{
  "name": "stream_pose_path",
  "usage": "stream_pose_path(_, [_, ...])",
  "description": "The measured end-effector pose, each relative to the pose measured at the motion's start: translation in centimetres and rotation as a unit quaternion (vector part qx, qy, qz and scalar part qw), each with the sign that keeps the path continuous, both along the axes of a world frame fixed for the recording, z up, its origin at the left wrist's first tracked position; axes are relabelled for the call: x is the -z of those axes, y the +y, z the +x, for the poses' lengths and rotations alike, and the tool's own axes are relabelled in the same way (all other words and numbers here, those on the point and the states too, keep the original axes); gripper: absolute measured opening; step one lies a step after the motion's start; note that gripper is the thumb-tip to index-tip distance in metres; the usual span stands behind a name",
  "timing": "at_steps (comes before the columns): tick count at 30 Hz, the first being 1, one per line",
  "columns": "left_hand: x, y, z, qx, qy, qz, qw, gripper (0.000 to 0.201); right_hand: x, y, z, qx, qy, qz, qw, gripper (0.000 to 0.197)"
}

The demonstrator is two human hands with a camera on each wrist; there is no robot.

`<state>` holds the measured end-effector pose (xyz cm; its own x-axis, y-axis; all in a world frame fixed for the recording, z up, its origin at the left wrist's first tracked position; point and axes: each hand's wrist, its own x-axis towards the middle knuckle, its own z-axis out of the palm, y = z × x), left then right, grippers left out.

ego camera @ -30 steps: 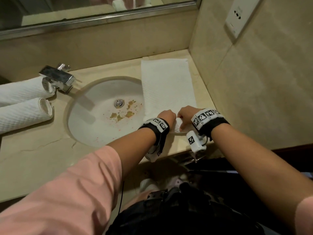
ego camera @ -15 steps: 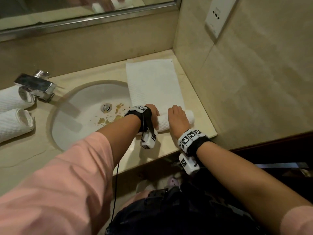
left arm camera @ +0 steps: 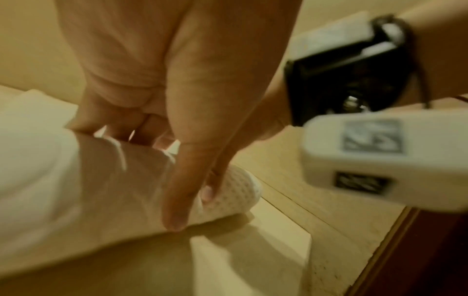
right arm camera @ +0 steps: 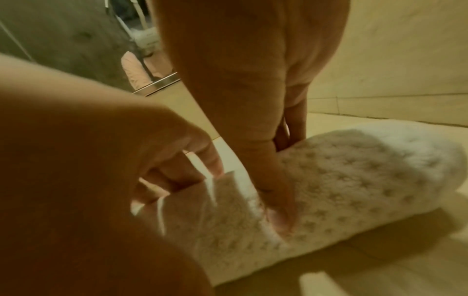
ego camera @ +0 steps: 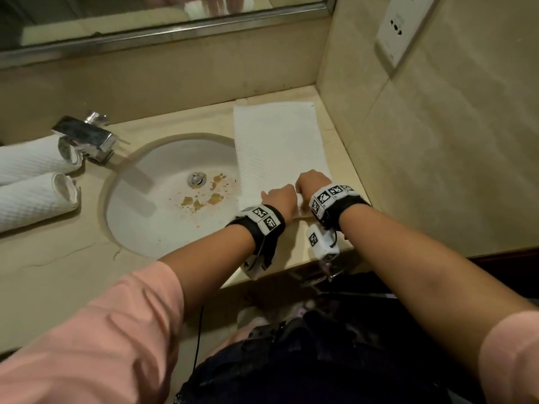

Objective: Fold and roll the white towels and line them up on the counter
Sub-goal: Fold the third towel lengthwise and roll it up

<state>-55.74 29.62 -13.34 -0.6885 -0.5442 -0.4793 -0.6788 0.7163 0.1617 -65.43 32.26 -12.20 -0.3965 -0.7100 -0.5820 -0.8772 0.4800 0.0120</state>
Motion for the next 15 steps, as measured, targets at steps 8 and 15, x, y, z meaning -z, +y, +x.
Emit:
stream_pose_path(8, [0.5, 0.8, 0.1, 0.042, 0.014, -0.105, 0.994, 0.029, 2.4, -3.4, -2.3, 0.015, -0.037, 0.068, 0.997, 0.037])
stream_pose_path(15, [-0.9, -1.3, -1.4, 0.107, -0.034, -0.061, 0.992, 0.025, 10.1, -5.6, -6.5, 0.031, -0.031, 0.088, 0.995, 0.05])
